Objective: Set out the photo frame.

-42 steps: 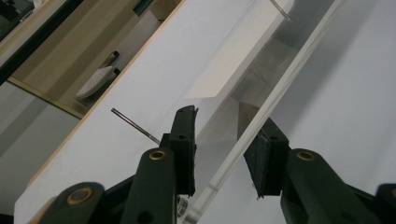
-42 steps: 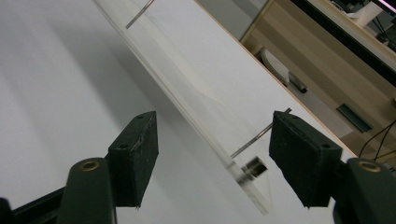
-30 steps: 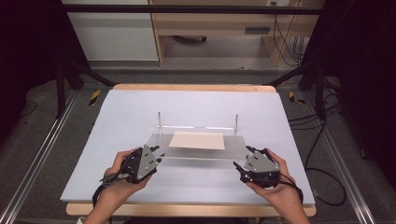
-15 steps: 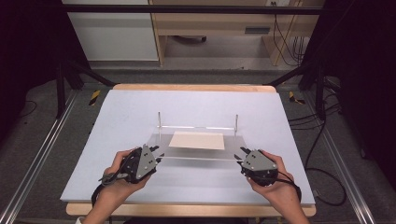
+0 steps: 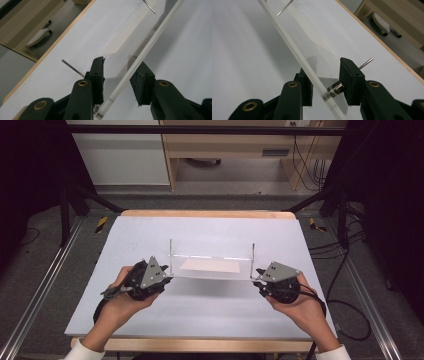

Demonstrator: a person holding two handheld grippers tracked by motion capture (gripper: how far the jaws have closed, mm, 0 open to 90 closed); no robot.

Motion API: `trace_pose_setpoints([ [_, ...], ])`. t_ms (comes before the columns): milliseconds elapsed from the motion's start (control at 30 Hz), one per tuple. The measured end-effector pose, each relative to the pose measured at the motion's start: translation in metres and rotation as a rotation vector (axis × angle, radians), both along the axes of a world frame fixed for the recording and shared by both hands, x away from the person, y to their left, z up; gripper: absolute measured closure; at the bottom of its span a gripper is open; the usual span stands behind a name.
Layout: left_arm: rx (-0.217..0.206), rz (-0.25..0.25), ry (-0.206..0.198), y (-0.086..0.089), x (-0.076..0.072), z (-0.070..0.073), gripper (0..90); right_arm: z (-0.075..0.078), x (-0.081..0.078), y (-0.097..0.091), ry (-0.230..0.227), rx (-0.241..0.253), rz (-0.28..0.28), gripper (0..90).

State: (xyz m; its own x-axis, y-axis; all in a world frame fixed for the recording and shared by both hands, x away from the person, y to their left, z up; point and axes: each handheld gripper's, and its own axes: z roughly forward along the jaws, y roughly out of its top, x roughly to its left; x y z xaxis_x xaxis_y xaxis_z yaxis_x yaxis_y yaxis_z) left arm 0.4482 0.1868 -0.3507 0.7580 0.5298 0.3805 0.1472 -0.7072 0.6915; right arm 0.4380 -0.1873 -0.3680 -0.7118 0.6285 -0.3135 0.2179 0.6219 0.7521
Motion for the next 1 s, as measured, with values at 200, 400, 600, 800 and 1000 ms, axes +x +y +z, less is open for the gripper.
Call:
trace_pose_setpoints([
  [200,0.017,-0.023,0.067,0.000,0.020,0.019,65.1,0.014,0.018,-0.007,0.059,0.053,0.023,64.8],
  [400,0.015,-0.035,0.104,-0.001,0.035,0.031,65.5,0.019,0.027,-0.013,0.057,0.118,0.041,61.2],
  [600,0.021,-0.039,0.111,-0.002,0.045,0.039,65.1,0.011,0.028,-0.020,-0.030,0.190,-0.038,40.3],
  [800,0.024,-0.040,0.107,-0.002,0.053,0.044,64.2,0.001,0.035,-0.026,-0.041,0.231,-0.074,35.4],
  [1000,0.018,-0.049,0.089,-0.002,0.058,0.046,63.5,0.007,0.042,-0.030,-0.051,0.300,-0.051,52.9],
])
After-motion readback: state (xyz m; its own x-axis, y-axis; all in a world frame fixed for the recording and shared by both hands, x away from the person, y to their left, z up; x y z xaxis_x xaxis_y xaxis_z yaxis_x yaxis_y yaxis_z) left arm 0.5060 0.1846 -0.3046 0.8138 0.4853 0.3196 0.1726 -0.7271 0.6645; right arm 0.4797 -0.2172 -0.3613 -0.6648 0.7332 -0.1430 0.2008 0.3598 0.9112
